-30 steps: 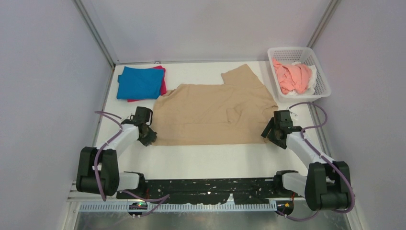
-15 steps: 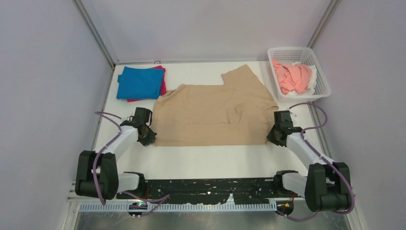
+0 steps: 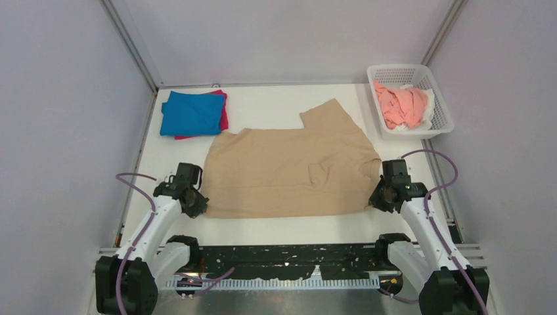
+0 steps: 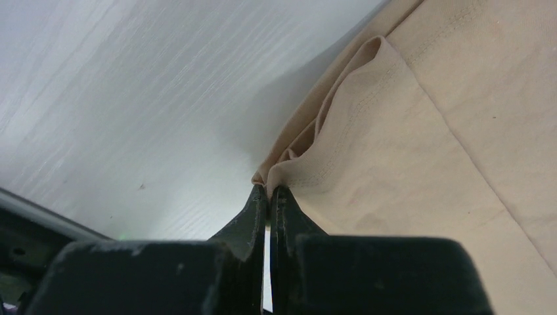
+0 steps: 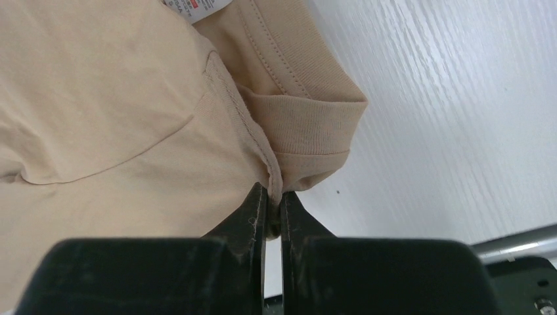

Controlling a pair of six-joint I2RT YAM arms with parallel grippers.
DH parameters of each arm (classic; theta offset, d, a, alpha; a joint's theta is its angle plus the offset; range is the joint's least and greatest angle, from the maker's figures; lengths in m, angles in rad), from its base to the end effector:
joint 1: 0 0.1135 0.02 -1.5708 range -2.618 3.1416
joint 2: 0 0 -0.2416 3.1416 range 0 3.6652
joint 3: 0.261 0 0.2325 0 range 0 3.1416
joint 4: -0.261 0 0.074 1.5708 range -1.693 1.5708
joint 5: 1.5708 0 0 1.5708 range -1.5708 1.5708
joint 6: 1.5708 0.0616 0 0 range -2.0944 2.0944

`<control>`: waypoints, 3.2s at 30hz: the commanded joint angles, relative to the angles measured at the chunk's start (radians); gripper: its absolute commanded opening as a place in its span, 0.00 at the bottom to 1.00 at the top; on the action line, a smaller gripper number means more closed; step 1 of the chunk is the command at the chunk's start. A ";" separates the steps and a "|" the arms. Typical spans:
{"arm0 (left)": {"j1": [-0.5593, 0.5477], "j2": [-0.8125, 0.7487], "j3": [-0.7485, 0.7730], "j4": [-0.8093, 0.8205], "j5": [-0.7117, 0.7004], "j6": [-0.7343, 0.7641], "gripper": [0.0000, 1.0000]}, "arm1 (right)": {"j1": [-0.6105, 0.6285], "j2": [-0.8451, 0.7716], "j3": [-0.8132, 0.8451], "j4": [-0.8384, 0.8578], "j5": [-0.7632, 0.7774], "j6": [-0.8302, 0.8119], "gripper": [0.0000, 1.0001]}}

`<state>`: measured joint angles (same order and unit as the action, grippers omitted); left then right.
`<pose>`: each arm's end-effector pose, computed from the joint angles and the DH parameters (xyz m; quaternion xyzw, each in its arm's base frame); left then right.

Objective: Fold and stack the t-shirts
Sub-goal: Fold the flattened tshirt in 1/3 of the way, then grab the side of the flattened tshirt furthest away from the robot with both arms

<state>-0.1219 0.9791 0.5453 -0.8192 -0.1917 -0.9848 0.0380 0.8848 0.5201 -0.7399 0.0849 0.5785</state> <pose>0.1566 -0.0074 0.1463 -0.4248 0.8865 -0.0024 0.1837 0.1591 0.0008 0.1554 0.2690 0.9342 0.0307 0.2324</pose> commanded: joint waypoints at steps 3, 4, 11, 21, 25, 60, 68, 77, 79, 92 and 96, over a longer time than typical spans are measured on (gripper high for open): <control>0.005 -0.113 -0.031 -0.197 -0.032 -0.071 0.00 | -0.003 -0.098 0.131 -0.308 -0.001 0.035 0.06; 0.005 -0.130 -0.037 -0.206 -0.023 -0.073 0.00 | -0.003 -0.130 0.136 -0.335 -0.005 0.037 0.06; 0.005 -0.247 -0.046 -0.308 -0.018 -0.075 0.00 | -0.003 -0.210 0.179 -0.476 0.030 0.018 0.06; 0.005 -0.371 -0.060 -0.371 0.006 -0.121 0.00 | -0.002 -0.181 0.215 -0.533 0.042 -0.023 0.08; 0.005 -0.394 -0.069 -0.402 0.011 -0.138 0.00 | -0.001 -0.171 0.217 -0.533 0.038 -0.028 0.13; -0.033 0.679 0.976 -0.208 -0.078 0.437 1.00 | 0.048 0.175 0.420 0.402 -0.054 -0.194 0.95; -0.031 1.125 1.445 -0.376 -0.016 0.454 1.00 | 0.137 0.478 0.635 0.417 0.112 -0.349 0.95; -0.010 1.263 1.491 -0.358 0.028 0.308 1.00 | 0.139 0.558 0.628 0.449 0.121 -0.334 0.95; -0.007 1.262 1.457 -0.321 0.060 0.287 0.99 | 0.138 0.563 0.623 0.451 0.112 -0.326 0.95; 0.000 1.214 1.328 -0.140 0.211 0.115 0.99 | 0.139 0.606 0.620 0.432 0.096 -0.298 0.95; 0.013 1.252 1.403 -0.214 0.155 0.108 1.00 | 0.138 0.612 0.622 0.418 0.113 -0.300 0.95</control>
<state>-0.1284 2.2478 1.8843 -1.0405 -0.0341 -0.8310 0.1749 1.4940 1.1278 -0.3309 0.1715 0.2687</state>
